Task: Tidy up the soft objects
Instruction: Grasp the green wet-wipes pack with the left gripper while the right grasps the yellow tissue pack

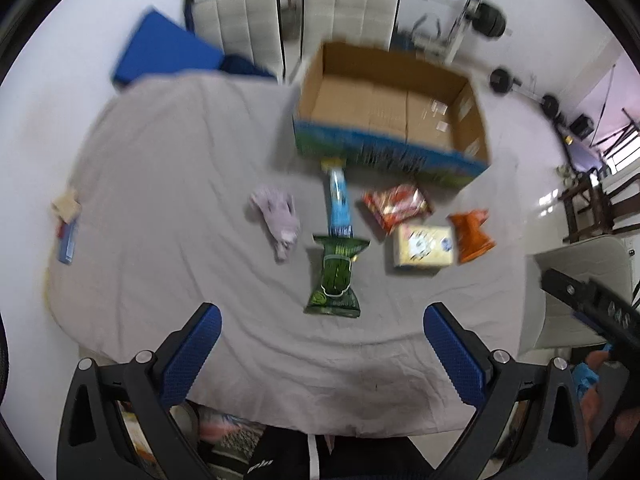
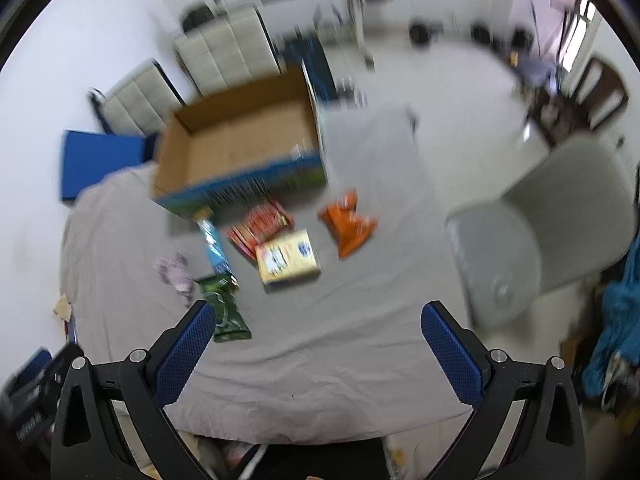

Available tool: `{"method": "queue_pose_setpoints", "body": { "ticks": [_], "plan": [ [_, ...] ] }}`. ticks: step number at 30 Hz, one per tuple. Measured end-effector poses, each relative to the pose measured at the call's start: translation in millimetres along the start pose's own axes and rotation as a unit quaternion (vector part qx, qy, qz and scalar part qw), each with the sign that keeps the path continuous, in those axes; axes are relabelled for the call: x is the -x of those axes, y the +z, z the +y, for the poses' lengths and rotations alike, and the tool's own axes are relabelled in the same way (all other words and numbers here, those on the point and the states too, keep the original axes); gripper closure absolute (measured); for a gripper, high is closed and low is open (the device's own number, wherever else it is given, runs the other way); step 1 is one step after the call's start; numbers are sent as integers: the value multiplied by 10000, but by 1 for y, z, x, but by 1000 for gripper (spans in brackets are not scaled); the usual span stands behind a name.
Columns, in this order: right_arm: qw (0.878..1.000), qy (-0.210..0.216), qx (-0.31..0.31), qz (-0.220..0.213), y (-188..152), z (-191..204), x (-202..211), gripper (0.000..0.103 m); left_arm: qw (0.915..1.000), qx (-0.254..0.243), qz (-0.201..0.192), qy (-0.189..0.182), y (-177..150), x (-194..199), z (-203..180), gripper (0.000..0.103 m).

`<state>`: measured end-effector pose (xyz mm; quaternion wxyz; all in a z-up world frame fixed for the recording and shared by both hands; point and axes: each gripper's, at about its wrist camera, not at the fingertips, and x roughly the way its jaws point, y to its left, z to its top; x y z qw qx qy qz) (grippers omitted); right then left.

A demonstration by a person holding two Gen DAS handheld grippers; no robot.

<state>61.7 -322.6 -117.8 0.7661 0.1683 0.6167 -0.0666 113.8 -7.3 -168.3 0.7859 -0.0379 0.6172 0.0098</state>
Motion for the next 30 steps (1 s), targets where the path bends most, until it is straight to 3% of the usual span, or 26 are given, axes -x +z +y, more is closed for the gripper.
{"method": "queue_pose_setpoints", "body": {
  "ticks": [2, 7, 11, 13, 17, 19, 20, 22, 24, 26, 28, 30],
  "plan": [
    [9960, 388, -481, 638, 14, -8, -58, 0, 9995, 65, 311, -17, 4, -35, -4, 0],
    [9780, 713, -1327, 1440, 39, -9, -169, 0, 9961, 375, 802, -30, 12, -110, -3, 0],
    [9496, 1107, -2206, 1931, 53, -3, -239, 2, 9912, 612, 1171, 62, 17, -155, 3, 0],
    [9398, 1066, -2468, 2110, 56, 2, -267, 3, 9882, 756, 1333, 48, 19, -171, 7, 0],
    [9309, 857, -2542, 2481, 52, 15, -301, 26, 9861, 727, 1491, 105, 17, -192, 8, 0],
    [9397, 903, -2245, 2415, 52, 20, -301, 27, 9843, 651, 1641, 19, 12, -201, 6, 0],
    [9533, 732, -1687, 2396, 54, 28, -297, 27, 9840, 604, 1677, -5, 11, -203, 5, 0],
    [9647, 475, -804, 2464, 52, 41, -291, 31, 9838, 535, 1711, -77, 9, -208, 2, 0],
    [9652, 98, 312, 2593, 46, 54, -284, 34, 9833, 439, 1762, -148, 7, -214, -3, 0],
    [9607, -309, 1015, 2564, 40, 61, -276, 36, 9827, 353, 1803, -250, 5, -222, -10, 0],
    [9592, -553, 1399, 2396, 37, 65, -268, 35, 9819, 289, 1848, -289, 3, -231, -16, 0],
    [9664, -504, 1247, 2189, 39, 65, -262, 34, 9811, 197, 1901, -288, 3, -243, -24, 0]
  ]
}}
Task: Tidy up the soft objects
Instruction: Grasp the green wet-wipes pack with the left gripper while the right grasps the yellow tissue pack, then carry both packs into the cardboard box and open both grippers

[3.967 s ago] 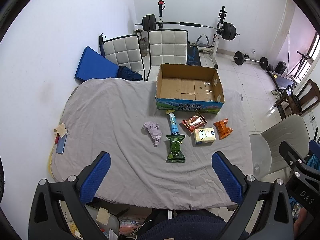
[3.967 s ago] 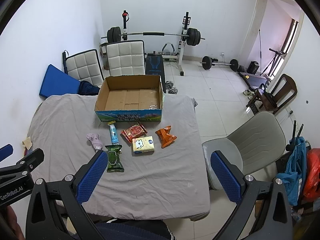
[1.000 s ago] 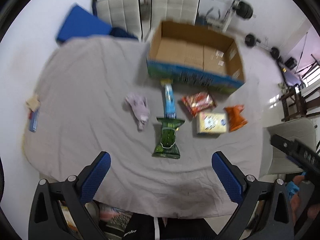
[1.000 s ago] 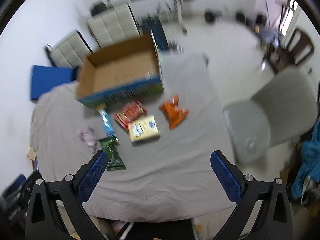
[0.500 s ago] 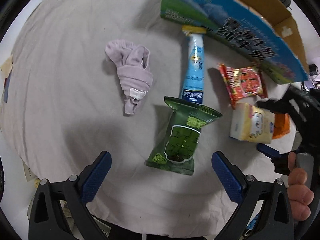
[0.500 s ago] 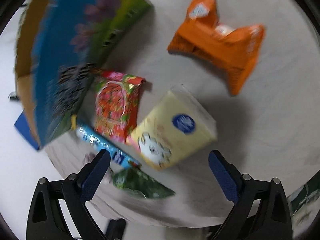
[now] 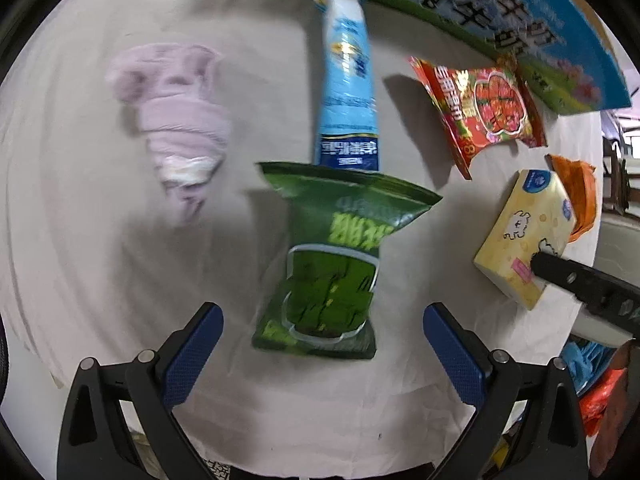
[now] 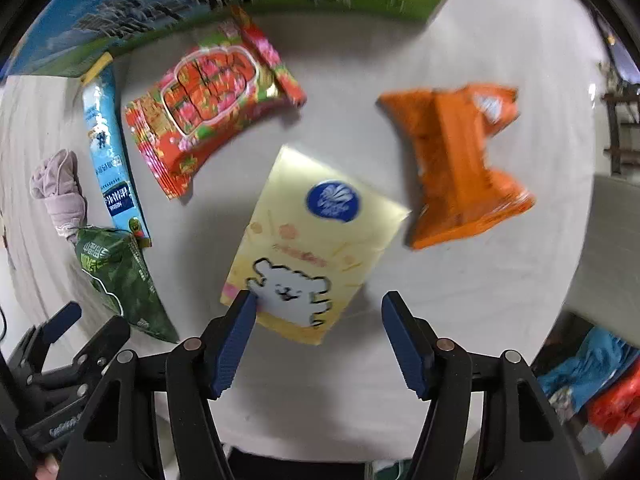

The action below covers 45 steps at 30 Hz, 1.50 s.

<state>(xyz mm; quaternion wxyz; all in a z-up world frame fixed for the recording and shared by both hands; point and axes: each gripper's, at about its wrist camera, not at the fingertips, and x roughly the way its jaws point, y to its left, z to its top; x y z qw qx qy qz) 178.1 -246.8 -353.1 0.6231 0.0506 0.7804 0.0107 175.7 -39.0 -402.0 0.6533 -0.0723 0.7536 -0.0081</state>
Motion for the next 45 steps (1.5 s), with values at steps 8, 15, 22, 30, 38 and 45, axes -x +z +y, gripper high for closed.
{"method": "queue_pose_setpoints", "body": {
  "ticks": [8, 15, 22, 30, 38, 45],
  "plan": [
    [9893, 991, -1073, -63, -1, -1, -14, 35, 9998, -71, 10, 210, -3, -22, -8, 67],
    [9999, -66, 91, 68, -31, 29, -25, 34, 9991, -93, 64, 400, -38, -44, -20, 66],
    [9990, -111, -412, -121, -22, 20, -52, 34, 9992, -88, 14, 381, -30, -45, -29, 69],
    [9983, 75, -491, -297, -71, 15, -49, 38, 9985, -208, -370, 354, -52, 8, -29, 71],
    [9969, 388, -23, -681, -140, 34, 12, 38, 9930, -476, -1044, 279, -97, 81, -57, 71],
    [9909, 612, 251, -1175, -133, 27, 68, 38, 9855, -632, -1577, -19, -71, 164, -67, 71]
  ]
}}
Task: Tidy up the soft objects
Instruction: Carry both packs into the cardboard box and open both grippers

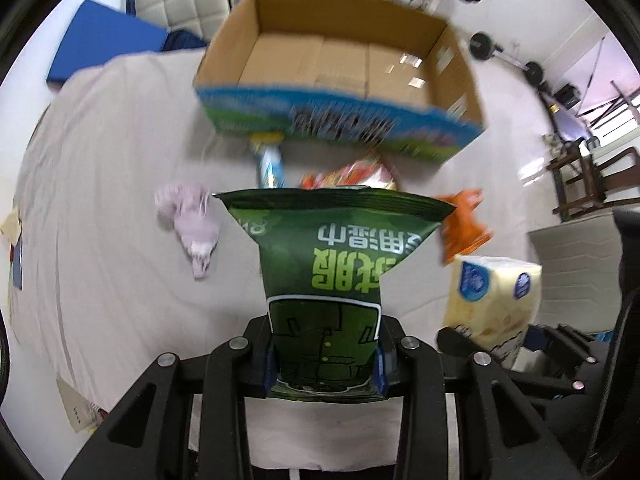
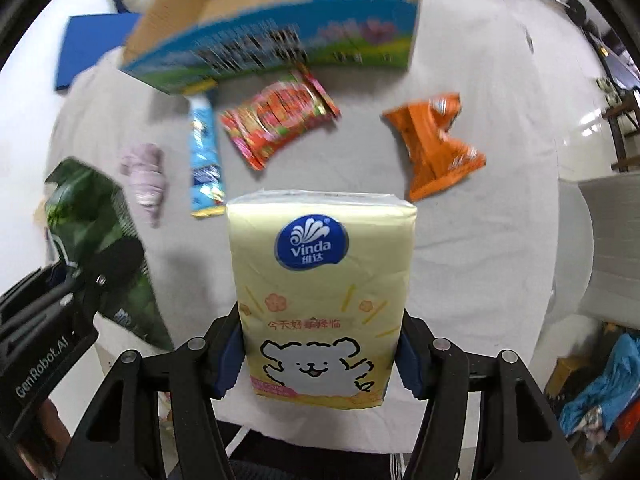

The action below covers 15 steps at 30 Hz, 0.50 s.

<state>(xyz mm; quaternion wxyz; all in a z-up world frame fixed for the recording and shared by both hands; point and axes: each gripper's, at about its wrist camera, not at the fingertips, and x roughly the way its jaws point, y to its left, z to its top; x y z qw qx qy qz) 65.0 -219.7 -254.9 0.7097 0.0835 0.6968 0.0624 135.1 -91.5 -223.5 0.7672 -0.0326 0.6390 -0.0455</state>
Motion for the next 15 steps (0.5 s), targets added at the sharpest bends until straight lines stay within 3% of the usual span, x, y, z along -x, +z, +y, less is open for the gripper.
{"method": "queue_pose_setpoints", "body": {
  "ticks": [2, 7, 10, 15],
  "plan": [
    [9999, 58, 45, -154, 21, -8, 20, 38, 9998, -57, -159, -110, 18, 21, -1, 71],
    [9981, 267, 67, -553, 67, 2, 65, 38, 9984, -200, -389, -370, 67, 31, -3, 71],
    [9963, 355, 6, -777, 102, 6, 82, 38, 9972, -316, -466, -490, 114, 31, -1, 71],
    [9945, 263, -141, -1007, 175, 9, 76, 38, 9966, -400, -365, -621, 185, 12, 10, 71]
  ]
}}
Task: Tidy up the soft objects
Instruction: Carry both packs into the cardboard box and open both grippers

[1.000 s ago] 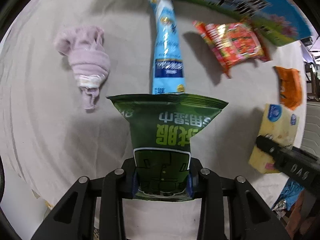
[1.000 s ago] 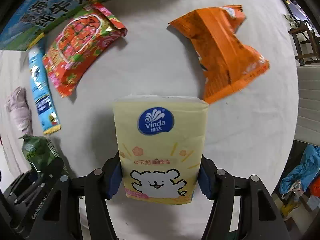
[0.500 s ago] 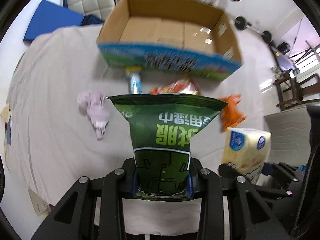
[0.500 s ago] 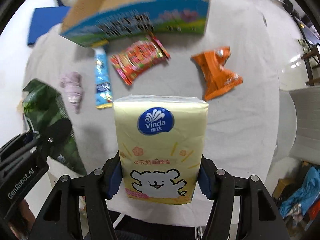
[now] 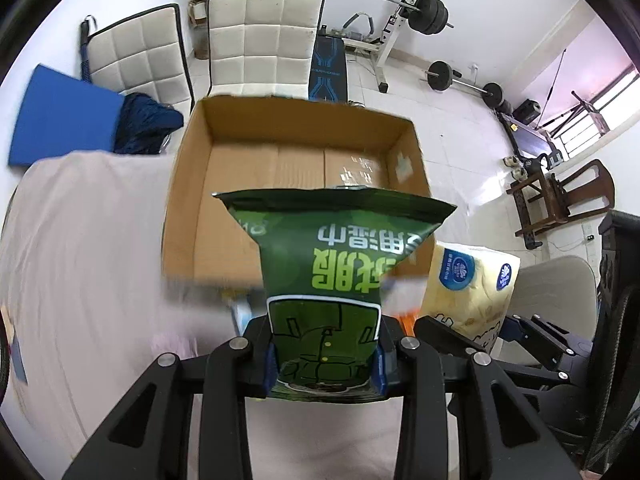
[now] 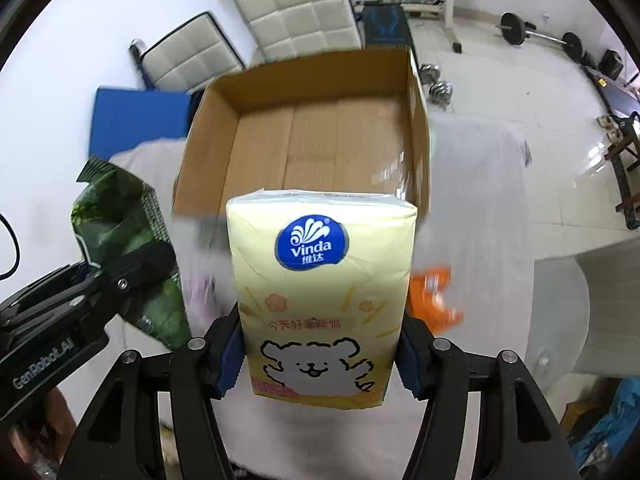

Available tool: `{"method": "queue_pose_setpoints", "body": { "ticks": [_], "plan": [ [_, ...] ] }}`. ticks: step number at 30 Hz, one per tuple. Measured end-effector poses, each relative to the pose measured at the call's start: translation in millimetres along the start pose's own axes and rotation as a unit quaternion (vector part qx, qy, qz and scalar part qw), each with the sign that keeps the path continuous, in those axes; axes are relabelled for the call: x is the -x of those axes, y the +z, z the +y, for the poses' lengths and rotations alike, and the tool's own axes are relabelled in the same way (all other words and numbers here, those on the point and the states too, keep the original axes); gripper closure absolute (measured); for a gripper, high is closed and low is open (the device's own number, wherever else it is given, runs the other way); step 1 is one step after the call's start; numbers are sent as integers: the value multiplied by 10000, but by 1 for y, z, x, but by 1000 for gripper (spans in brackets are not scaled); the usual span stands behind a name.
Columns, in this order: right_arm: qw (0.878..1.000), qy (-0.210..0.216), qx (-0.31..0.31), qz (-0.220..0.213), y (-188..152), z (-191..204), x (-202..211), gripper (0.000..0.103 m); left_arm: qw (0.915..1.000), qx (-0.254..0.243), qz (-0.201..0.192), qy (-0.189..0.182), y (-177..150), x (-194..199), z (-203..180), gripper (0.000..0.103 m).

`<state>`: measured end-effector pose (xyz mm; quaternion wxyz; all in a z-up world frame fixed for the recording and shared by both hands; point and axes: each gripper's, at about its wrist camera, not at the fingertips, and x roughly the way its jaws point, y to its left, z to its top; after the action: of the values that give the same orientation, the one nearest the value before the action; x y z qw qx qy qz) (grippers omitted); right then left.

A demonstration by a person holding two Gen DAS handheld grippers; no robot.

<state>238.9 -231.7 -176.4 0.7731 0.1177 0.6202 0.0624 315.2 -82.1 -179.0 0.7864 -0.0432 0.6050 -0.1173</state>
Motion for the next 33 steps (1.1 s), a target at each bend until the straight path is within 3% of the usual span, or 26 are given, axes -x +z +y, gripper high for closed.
{"method": "queue_pose_setpoints", "body": {
  "ticks": [8, 14, 23, 28, 29, 33],
  "plan": [
    [9994, -129, -199, 240, 105, -9, -95, 38, 9970, 44, 725, -258, 95, -104, 37, 71],
    [9977, -342, -218, 535, 155, -27, -165, 38, 9914, 14, 1213, -501, 134, -159, 42, 71],
    [9953, -649, -38, 722, 196, -42, -215, 38, 9836, -91, 1634, -755, 159, -202, 41, 70],
    [9937, -712, -50, 865, 209, -51, -229, 36, 9819, 31, 1805, -581, 162, -214, 40, 68],
    [9936, -745, -44, 848, 212, -48, -230, 36, 9820, 15, 1811, -533, 160, -214, 40, 64],
    [9930, -873, 27, 800, 212, -49, -229, 27, 9850, -16, 1685, -376, 156, -203, 36, 60]
  ]
}}
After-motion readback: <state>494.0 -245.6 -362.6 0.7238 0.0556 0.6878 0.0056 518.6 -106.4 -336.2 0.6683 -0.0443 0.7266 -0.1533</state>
